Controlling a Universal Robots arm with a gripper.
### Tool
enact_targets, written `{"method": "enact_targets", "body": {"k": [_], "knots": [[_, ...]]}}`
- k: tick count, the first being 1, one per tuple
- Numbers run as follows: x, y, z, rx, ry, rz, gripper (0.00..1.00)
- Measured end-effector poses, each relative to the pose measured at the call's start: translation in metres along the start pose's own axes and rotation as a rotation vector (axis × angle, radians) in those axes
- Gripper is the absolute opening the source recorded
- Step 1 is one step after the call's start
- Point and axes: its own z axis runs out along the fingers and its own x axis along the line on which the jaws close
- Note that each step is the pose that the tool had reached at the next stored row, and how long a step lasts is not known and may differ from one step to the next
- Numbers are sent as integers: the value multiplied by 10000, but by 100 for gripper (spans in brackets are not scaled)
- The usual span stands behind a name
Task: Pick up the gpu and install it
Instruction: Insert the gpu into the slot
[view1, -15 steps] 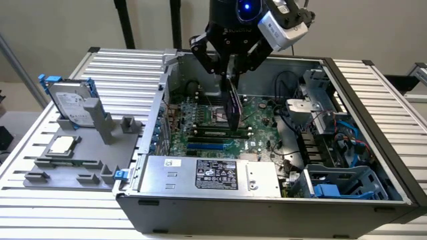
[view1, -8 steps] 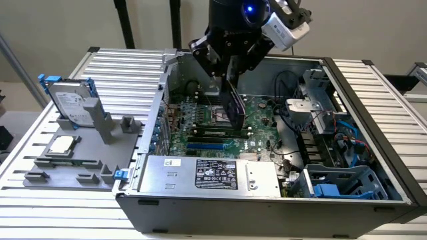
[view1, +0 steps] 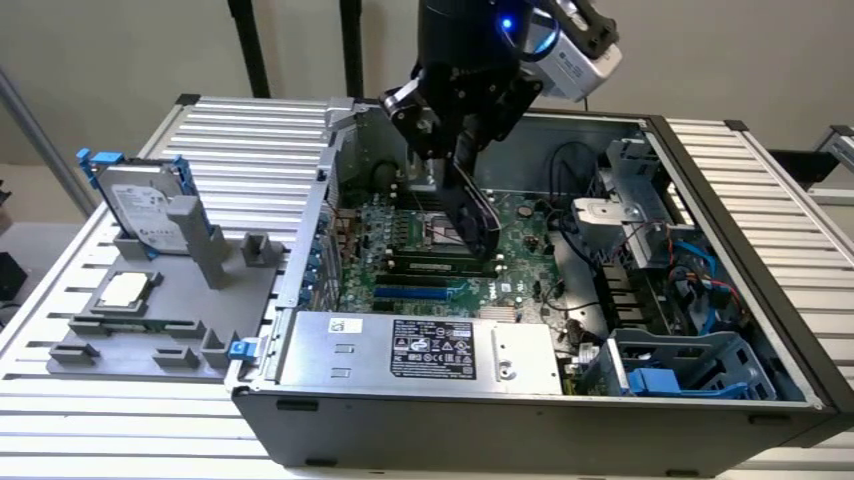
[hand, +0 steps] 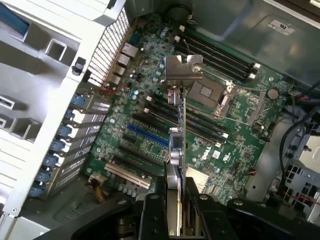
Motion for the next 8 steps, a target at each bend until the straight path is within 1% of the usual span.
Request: {"method": "enact_targets", "body": {"k": [8], "knots": [[1,-2,41,-40,59,-1469,0]]}}
